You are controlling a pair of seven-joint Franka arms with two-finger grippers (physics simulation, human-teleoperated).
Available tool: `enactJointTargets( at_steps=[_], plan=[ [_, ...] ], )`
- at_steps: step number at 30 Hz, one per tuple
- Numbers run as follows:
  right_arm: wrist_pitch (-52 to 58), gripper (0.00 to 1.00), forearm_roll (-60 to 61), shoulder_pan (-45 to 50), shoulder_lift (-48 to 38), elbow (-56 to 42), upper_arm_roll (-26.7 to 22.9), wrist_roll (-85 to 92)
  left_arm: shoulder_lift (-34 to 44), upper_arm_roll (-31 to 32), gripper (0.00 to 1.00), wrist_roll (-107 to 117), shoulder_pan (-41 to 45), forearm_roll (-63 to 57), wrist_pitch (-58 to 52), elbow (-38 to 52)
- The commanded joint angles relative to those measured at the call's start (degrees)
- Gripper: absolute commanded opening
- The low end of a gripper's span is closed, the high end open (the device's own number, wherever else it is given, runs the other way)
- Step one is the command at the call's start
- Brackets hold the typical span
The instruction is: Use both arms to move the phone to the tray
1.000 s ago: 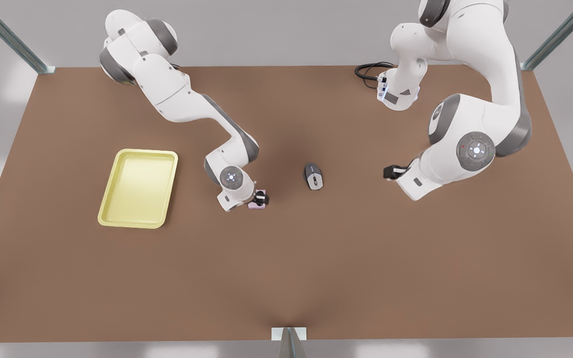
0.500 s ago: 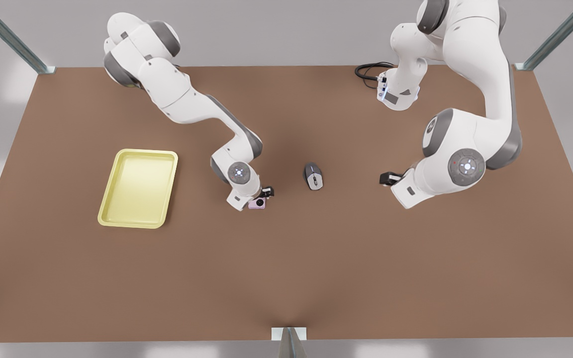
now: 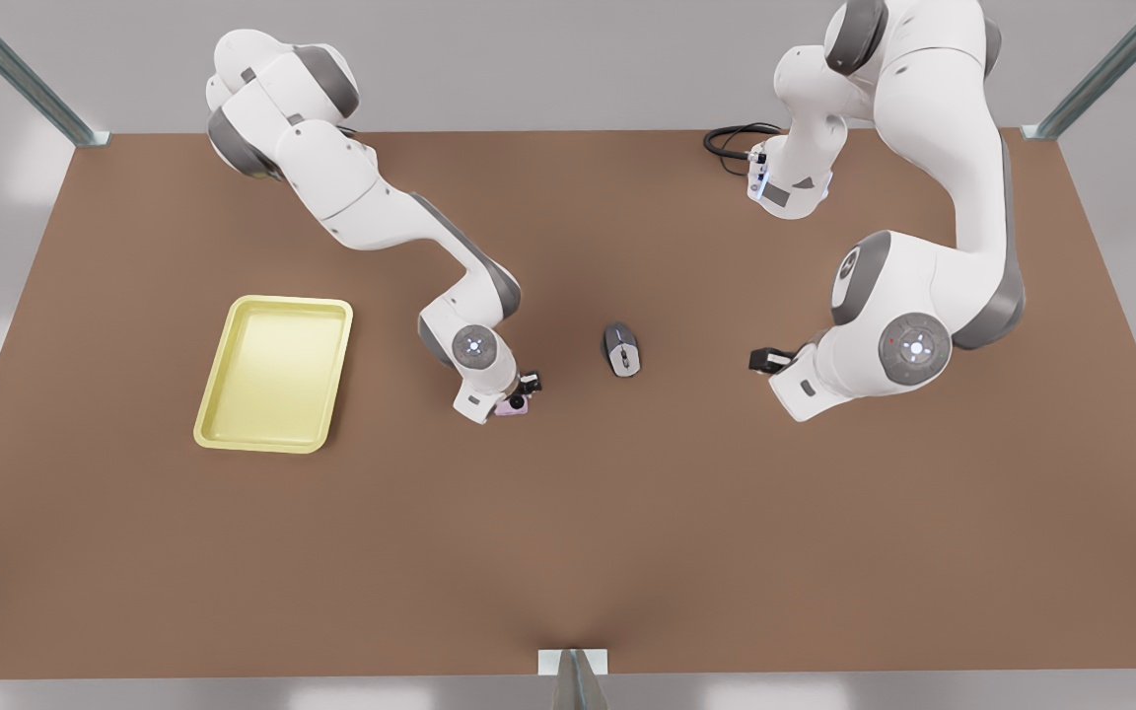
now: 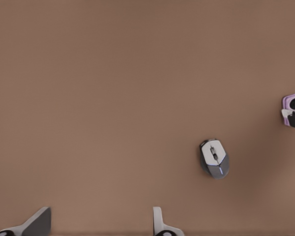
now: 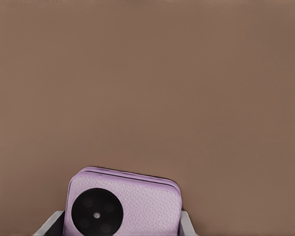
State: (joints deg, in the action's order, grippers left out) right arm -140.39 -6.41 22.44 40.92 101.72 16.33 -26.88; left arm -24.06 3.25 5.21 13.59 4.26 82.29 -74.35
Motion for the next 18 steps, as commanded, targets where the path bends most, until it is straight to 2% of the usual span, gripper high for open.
enactJointTargets(
  at_steps=[1, 4, 7, 9, 11, 14, 16, 17, 18],
  plan=[
    [0.8, 0.78, -0.3, -0.4, -1.2, -0.4, 0.0, 4.6, 0.1, 0.0, 1.0, -1.3, 0.0, 0.1, 0.0, 0.0],
    [4.2, 0.78, 0.0, -3.2, -5.0, -0.7, -0.7, 9.0, 0.1, 0.0, 1.0, -1.3, 0.0, 0.1, 0.1, 0.1],
    [10.7, 0.79, 0.3, -7.8, -9.8, 0.1, -4.9, 21.1, 0.1, 0.1, 1.0, -1.2, 0.0, 0.1, 0.0, 0.1],
    [10.8, 0.79, 3.8, -12.5, -13.4, 4.5, -7.3, 31.5, 0.1, 0.3, 1.0, -1.1, 0.0, 0.1, 0.0, 0.1],
    [10.9, 0.79, 7.9, -15.0, -16.7, 9.3, -12.1, 41.8, 0.2, 0.3, 1.0, -1.2, 0.0, 0.1, 0.0, 0.2],
    [8.9, 0.79, 8.3, -16.6, -25.6, 21.7, -17.8, 49.8, 0.1, 0.4, 1.0, -1.2, 0.0, 0.1, 0.0, 0.3],
    [7.9, 0.79, 8.3, -16.6, -29.5, 27.8, -18.4, 50.3, 0.8, 0.4, 1.0, -1.3, 0.0, 0.1, 0.0, 0.5],
    [3.0, 0.79, 8.2, -16.7, -30.5, 31.6, -18.4, 51.3, 0.8, 0.3, 1.0, -1.3, 0.0, -0.1, 0.0, 1.1],
    [1.8, 0.79, 8.1, -16.9, -30.4, 32.3, -20.8, 54.7, 0.9, 0.3, 1.0, -1.3, 0.0, -0.2, 0.0, 1.4]
  ],
)
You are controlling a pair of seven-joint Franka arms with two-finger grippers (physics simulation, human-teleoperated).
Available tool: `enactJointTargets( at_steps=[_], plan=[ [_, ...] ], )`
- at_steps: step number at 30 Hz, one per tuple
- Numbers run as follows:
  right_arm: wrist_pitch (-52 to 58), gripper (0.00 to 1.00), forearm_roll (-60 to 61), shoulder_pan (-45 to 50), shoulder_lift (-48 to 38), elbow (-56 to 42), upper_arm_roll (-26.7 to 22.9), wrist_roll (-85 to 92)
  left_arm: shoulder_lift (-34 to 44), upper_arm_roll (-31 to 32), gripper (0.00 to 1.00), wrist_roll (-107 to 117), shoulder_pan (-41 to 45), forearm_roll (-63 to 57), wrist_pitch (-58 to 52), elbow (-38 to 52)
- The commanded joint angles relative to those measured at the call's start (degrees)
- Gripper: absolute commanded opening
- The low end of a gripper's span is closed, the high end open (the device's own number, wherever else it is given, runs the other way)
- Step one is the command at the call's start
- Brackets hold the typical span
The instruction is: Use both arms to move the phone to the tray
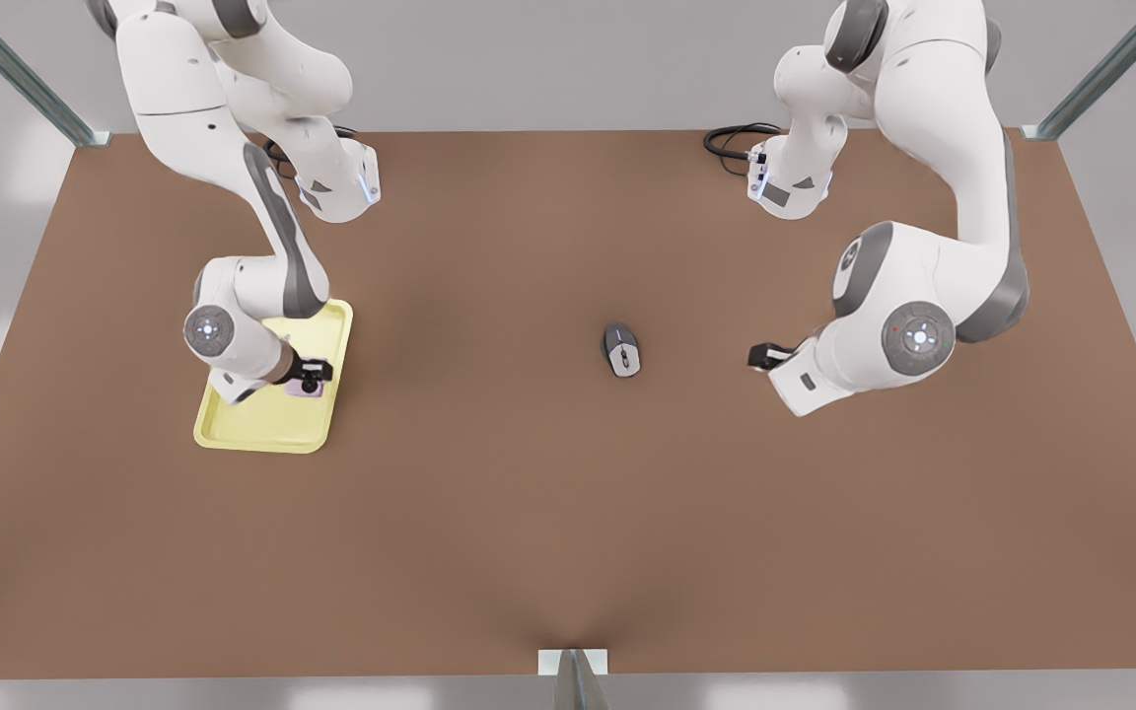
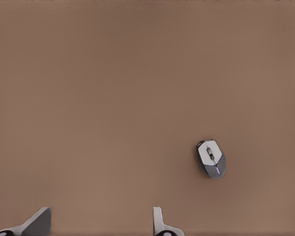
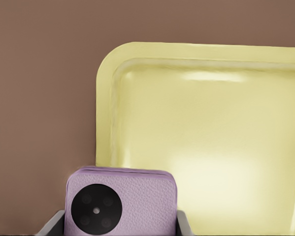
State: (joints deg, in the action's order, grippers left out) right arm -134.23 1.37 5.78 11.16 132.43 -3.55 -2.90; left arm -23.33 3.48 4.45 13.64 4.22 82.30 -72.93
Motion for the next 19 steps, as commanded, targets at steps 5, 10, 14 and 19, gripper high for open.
enactJointTargets(
  at_steps=[5, 10, 14, 19],
  plan=[
    [-6.2, 1.0, -1.5, -2.5, 0.5, 2.5, -3.4, 33.3, 1.6, -3.0, 1.0, 0.5, -0.6, -6.3, -1.0, 3.7],
    [15.5, 1.0, -2.3, -2.3, 0.4, -19.6, -3.0, 22.5, 3.3, -3.2, 1.0, -0.1, -0.6, -7.7, -0.9, 3.3],
    [48.7, 0.99, -5.5, -8.6, 7.5, -53.5, 8.4, 6.5, 3.7, -3.2, 1.0, 0.0, -0.6, -7.7, -1.2, 3.2],
    [53.8, 1.0, -5.4, -10.1, 9.5, -60.4, 10.9, -1.0, 3.6, -3.2, 1.0, -0.1, -0.6, -7.5, -3.4, 3.2]
  ],
)
